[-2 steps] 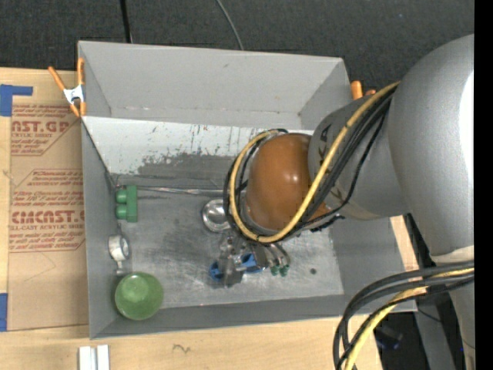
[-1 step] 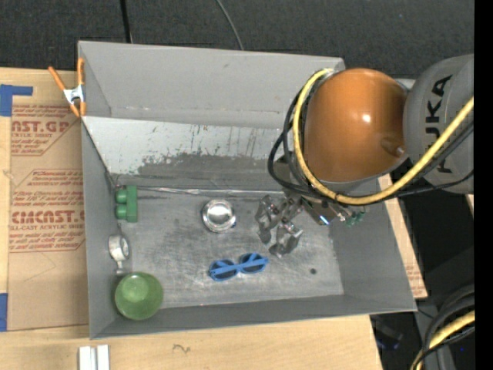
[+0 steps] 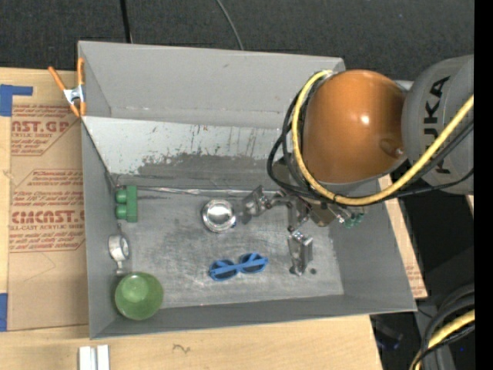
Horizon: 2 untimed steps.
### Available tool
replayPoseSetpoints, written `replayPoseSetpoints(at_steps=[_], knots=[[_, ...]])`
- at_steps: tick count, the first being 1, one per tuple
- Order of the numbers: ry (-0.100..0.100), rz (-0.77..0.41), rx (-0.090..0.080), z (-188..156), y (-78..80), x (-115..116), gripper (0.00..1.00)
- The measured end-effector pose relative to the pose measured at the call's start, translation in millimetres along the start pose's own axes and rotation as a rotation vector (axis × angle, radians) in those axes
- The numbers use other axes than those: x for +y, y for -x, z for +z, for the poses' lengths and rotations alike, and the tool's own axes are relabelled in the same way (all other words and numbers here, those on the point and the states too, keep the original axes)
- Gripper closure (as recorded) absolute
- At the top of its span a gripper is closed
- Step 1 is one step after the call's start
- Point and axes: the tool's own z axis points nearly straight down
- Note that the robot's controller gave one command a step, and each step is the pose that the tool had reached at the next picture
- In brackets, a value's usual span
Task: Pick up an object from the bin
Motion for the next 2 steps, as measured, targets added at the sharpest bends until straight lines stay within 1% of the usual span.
replayPoseSetpoints(at_steps=[1,2], knots=[[0.005,-0.053,0.006,134.6,38.8,13.7,0.00],[0.001,-0.051,0.001,130.3,39.5,12.1,1.00]])
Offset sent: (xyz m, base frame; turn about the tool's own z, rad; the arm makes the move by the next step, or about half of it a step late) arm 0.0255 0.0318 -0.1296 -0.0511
